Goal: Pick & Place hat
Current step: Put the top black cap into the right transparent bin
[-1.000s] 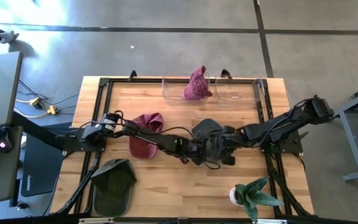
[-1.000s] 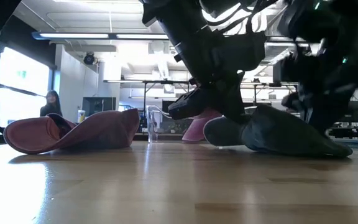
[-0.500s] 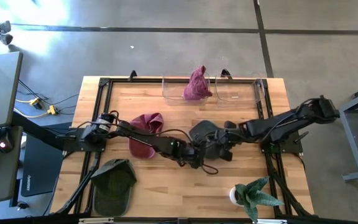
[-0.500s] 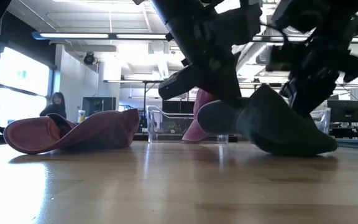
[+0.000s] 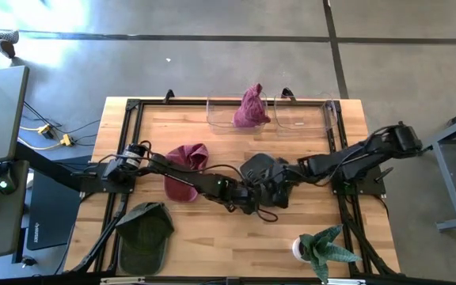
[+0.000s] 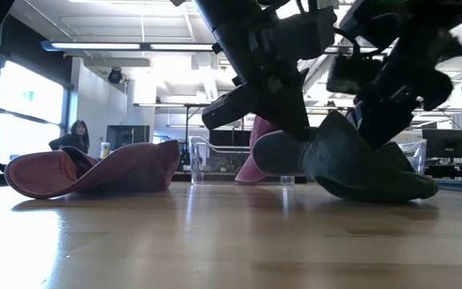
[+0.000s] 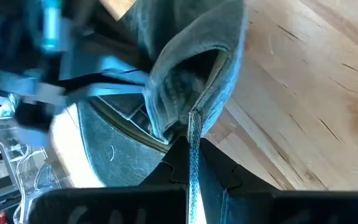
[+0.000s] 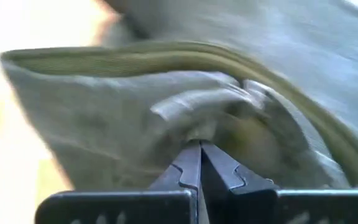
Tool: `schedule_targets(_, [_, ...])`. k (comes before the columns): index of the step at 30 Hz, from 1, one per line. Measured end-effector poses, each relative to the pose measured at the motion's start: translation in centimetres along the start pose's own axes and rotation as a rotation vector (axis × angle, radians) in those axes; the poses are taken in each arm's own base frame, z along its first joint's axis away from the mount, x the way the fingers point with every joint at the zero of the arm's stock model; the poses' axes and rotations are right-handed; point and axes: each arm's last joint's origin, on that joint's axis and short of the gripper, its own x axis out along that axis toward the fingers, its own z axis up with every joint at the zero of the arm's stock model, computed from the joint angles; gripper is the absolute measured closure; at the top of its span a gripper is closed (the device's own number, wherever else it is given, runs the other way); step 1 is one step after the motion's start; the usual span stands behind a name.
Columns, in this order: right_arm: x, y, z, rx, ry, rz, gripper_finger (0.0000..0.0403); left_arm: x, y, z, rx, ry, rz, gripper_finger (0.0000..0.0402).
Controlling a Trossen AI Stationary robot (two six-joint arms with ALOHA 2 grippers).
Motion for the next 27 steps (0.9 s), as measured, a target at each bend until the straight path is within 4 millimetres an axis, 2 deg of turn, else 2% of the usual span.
schedule_targets(3, [0.9,0.1,0.2,-0.05,-0.011,0.07,0.0402,0.0,0.0,0.0,0.003,0.004,-0.004,0.0399])
schedule_targets(5, [0.7,-0.1,0.3,-0.051,-0.009,0.051,0.0402,0.0,-0.1,-0.1,0.005,0.007,-0.007,0.0399])
schedule_targets(14, [-3.4,-0.7,0.8,-0.054,-0.137,-0.194,0.0393,0.0,-0.2,-0.1,0.006,0.01,-0.017,0.0399])
schedule_targets(17, [-3.4,-0.8,0.8,-0.11,-0.139,-0.269,0.0356,0.0,-0.2,-0.1,0.007,0.008,-0.018,0.0399])
schedule_targets(23, [-1.1,-1.5,0.0,-0.264,-0.012,-0.337,0.0254,0.0,-0.2,-0.1,0.006,0.008,-0.019,0.0399])
schedule_targets(27, [0.6,-2.2,-0.5,-0.331,0.07,-0.364,0.0232,0.0,-0.2,-0.1,0.004,-0.002,-0.028,0.0399])
